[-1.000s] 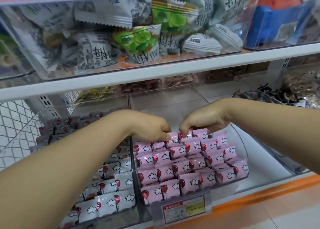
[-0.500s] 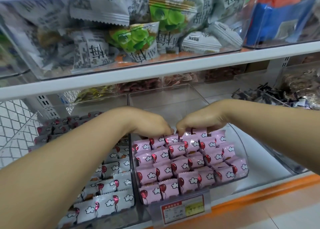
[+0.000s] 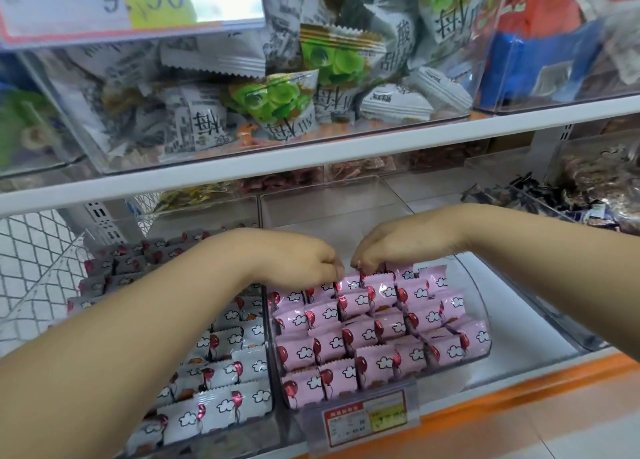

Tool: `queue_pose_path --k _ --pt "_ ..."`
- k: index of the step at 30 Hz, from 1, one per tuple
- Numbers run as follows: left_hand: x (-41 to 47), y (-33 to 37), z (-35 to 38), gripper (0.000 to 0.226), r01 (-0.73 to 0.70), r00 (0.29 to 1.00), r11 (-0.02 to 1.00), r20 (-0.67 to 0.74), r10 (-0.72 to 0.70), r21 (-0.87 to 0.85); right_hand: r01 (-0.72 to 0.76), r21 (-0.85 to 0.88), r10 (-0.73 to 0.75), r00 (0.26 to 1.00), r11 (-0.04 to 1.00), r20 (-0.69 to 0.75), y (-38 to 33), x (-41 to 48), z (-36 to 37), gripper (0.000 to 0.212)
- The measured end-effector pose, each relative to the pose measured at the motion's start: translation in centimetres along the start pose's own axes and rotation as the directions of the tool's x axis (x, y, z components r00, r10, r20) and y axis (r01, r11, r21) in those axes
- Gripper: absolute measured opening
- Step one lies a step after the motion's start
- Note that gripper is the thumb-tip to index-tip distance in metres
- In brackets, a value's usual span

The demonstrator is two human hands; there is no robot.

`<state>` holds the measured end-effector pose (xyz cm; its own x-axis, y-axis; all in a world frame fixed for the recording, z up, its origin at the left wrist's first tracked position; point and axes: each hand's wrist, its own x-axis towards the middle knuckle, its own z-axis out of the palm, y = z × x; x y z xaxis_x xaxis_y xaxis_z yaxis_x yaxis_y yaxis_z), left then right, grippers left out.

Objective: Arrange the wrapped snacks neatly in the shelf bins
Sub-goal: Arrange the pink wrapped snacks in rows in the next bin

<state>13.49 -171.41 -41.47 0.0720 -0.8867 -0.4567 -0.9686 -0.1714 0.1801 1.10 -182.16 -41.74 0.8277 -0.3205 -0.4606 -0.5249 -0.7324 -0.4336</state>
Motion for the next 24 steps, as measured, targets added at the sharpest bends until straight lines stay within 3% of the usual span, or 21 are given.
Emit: queue_pose_path --k 4,7,11,14,19,21,24 --pt "-0.7 -0.1 0.3 0.037 -0.015 0.998 0.999 -0.066 0.012 -0.048 0.061 -0.094 -0.077 0.980 0.994 -0.183 0.2 -1.6 0.0 0.036" --pt "-1.5 -0.3 0.7 0.038 -0.031 0.975 0.999 -0.221 0.023 -0.036 0.086 -0.117 -0.121 0.933 0.989 -0.339 0.8 -3.6 0.2 0.034" --pt "-4.3 0.3 2.3 0.036 -0.076 0.885 0.991 -0.466 0.015 -0.114 0.115 -0.130 -0.170 0.801 0.985 -0.574 2.4 -6.8 2.0 0.034" --pt "-6.4 0.8 4.7 0.035 -0.062 0.766 0.992 -0.642 -0.021 -0.108 0.152 -0.088 -0.169 0.691 0.984 -0.702 3.2 -8.8 5.2 0.032" --pt "-7.9 2.4 10.3 0.034 0.014 0.580 1.000 -0.814 0.011 0.024 0.122 -0.203 -0.236 0.559 0.972 -0.795 2.8 -9.4 12.3 0.037" --pt "-8.4 3.4 12.6 0.039 0.074 0.566 0.992 -0.823 0.045 0.105 0.066 -0.267 -0.259 0.542 0.961 -0.799 2.6 -9.2 14.7 0.043" --pt "-9.0 4.7 15.1 0.047 0.149 0.599 0.973 -0.799 0.051 0.174 -0.016 -0.310 -0.251 0.546 0.950 -0.799 2.1 -9.3 17.0 0.048"
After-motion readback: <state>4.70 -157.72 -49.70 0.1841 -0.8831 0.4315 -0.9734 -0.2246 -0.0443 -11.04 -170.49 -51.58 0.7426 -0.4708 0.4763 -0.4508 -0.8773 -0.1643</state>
